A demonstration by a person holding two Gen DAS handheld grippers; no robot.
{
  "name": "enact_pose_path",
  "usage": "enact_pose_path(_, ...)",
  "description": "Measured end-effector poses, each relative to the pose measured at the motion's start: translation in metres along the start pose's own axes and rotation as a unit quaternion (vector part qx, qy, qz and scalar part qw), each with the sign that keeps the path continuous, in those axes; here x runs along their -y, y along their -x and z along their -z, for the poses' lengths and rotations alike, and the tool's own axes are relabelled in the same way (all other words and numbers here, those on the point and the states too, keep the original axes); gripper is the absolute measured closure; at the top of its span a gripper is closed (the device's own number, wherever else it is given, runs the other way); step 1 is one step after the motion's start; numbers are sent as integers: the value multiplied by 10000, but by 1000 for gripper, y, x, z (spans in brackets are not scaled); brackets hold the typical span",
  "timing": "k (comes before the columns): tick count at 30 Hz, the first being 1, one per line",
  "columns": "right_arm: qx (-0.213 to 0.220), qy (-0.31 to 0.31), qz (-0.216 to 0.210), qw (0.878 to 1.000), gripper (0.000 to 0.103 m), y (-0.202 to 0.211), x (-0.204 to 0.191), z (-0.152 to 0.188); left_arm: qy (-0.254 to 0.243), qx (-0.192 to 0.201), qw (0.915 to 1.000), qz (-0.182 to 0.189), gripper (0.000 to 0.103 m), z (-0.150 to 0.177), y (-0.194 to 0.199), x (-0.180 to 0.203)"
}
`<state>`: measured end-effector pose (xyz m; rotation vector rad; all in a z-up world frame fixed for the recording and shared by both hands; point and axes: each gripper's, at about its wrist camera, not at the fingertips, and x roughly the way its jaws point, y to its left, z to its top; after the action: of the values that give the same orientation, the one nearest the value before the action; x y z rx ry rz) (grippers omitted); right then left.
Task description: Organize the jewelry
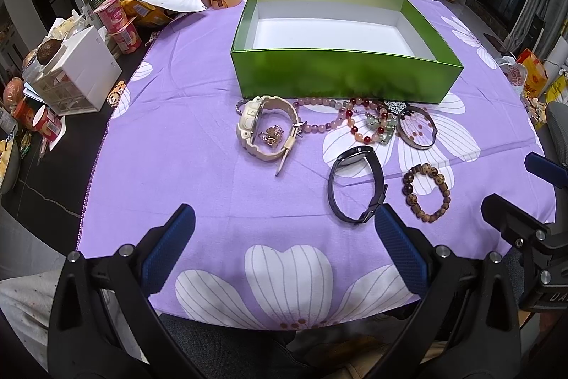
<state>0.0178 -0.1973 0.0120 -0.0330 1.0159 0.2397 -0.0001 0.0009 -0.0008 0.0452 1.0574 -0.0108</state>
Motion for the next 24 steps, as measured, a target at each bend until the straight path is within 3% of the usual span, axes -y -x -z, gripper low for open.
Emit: enact_pose_path(24, -19, -30, 12, 10000, 1, 1, 3, -1, -16, -13, 10000, 27, 2, -1, 0, 3)
